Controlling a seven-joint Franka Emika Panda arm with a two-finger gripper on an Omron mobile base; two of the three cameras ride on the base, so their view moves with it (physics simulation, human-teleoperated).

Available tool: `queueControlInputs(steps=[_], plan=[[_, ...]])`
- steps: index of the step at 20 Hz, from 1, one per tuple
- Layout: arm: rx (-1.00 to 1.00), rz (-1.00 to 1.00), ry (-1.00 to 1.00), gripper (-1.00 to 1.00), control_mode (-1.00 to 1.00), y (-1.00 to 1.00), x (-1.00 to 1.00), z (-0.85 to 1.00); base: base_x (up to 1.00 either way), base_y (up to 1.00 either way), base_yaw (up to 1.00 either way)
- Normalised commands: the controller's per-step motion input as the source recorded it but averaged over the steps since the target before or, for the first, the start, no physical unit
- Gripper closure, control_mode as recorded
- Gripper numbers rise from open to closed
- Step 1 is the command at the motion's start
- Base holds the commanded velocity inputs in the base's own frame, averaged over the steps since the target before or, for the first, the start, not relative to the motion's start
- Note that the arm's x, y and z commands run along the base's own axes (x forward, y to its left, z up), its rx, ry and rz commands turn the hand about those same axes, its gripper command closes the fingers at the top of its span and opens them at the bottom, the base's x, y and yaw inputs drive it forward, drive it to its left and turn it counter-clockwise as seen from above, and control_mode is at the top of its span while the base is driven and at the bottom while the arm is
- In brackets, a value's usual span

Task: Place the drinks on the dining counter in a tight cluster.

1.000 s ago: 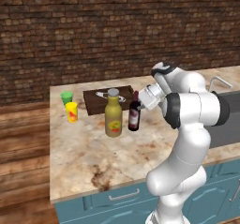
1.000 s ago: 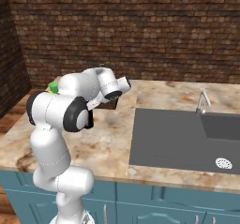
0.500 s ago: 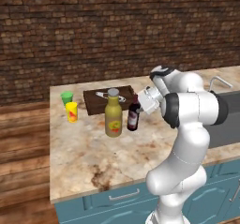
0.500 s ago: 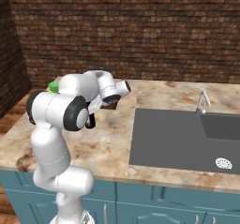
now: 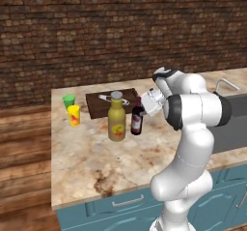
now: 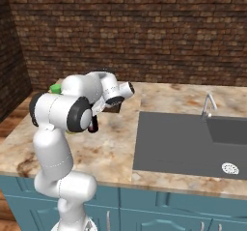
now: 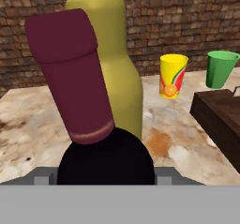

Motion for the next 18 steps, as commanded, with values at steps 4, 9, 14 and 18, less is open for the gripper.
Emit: queueControlInputs(steps=[4,9,14,18], plan=[[0.00,0.00,0.00,1.00,-1.00,0.00,0.00,-0.02,0.00,0.00,0.00],[0.00,0.00,0.00,1.00,-1.00,0.00,0.00,0.00,0.00,0.00,0.00],[0.00,0.00,0.00,-1.00,-1.00,0.00,0.00,0.00,0.00,0.00,0.00],[0.00,0.00,0.00,-1.00,-1.00,0.00,0.00,0.00,0.00,0.00,0.00]])
